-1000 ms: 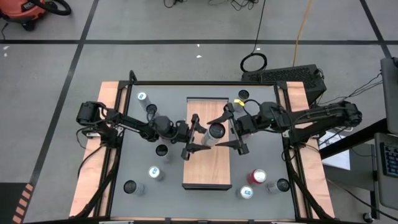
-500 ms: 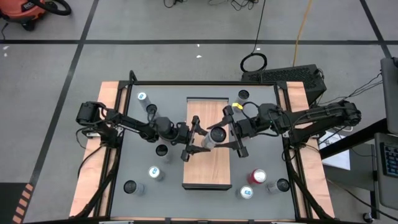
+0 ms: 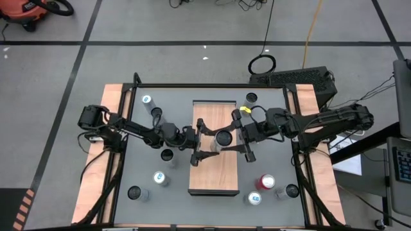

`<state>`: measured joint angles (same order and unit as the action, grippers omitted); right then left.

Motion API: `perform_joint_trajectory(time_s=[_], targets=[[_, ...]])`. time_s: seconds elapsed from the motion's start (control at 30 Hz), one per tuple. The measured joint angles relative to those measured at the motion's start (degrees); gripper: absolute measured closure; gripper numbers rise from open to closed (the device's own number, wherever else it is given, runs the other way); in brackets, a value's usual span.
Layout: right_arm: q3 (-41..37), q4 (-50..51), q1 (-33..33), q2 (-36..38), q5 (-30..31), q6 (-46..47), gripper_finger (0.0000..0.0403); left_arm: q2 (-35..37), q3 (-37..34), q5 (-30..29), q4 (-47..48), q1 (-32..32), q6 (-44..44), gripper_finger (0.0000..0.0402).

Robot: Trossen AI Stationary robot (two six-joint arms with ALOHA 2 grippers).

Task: Place canned beverage on shelf
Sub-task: Put the top right white yellow soda can on the shelf

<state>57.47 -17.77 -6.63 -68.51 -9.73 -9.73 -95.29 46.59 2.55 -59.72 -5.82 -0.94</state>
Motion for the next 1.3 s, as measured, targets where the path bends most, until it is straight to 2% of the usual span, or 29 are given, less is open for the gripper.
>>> perform_joint_trajectory(time_s=[0.13, 0.23, 0.5, 0.67, 0.87, 0.97, 1.3], targets=[[0.0, 3.27, -0.02, 1.42, 7.22, 0.88, 0.0209, 0.0, 0.0, -4.42, 0.07, -0.31, 1.45, 0.0049], [-0.02, 4.32, 0.03, 1.5, 9.88, 1.5, 0.0208, 0.0, 0.0, -7.46, 0.25, -0.31, 1.52, 0.0048], [-0.09, 10.51, 0.89, 3.6, 8.03, -1.33, 0.0208, 0.0, 0.0, -10.1, 2.29, -0.58, 1.72, 0.0047], [-0.3, 13.22, 2.34, 7.1, 6.69, -1.39, 0.0207, 0.0, 0.0, -14.01, 3.74, -1.12, 1.71, 0.0047], [-5.72, 10.2, 6.06, 9.63, 7.08, 0.34, 0.0206, 0.0, 0.0, -14.85, 3.82, -1.69, 1.78, 0.0047], [-7.52, 7.19, 7.79, 9.6, 9.64, 1.14, 0.0205, 0.0, 0.0, -14.85, 3.81, -1.72, 1.78, 0.0047], [-7.78, 6.82, 14.46, 6.82, 9.42, 0.42, 0.0205, 0.0, 0.0, -15.15, 4.23, -1.7, 1.71, 0.0047]])
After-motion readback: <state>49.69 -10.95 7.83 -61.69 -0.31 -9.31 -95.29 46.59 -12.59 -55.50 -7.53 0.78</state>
